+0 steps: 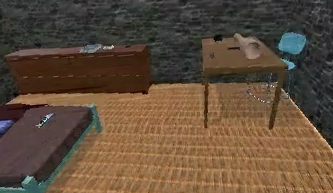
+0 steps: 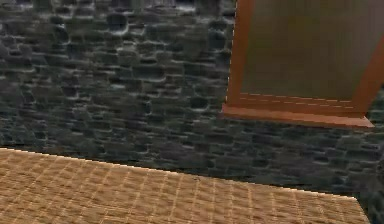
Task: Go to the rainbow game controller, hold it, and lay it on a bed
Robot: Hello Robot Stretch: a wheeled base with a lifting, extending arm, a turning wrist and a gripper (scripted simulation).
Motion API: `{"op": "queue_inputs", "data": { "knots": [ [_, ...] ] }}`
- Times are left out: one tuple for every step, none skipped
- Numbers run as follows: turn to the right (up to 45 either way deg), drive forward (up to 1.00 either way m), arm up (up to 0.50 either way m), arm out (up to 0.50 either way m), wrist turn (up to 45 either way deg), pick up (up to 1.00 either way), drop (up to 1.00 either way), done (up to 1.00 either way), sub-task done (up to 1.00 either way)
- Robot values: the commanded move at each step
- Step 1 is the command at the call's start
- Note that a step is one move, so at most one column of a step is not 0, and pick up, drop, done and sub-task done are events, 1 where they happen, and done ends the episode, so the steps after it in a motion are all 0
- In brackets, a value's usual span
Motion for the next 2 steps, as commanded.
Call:
{"op": "queue_inputs", "data": {
  "knots": [
    [0.0, 1.0, 0.0, 0.0, 0.0, 0.0, 0.0, 0.0, 0.0],
    [0.0, 1.0, 0.0, 0.0, 0.0, 0.0, 0.0, 0.0, 0.0]
  ]
}}
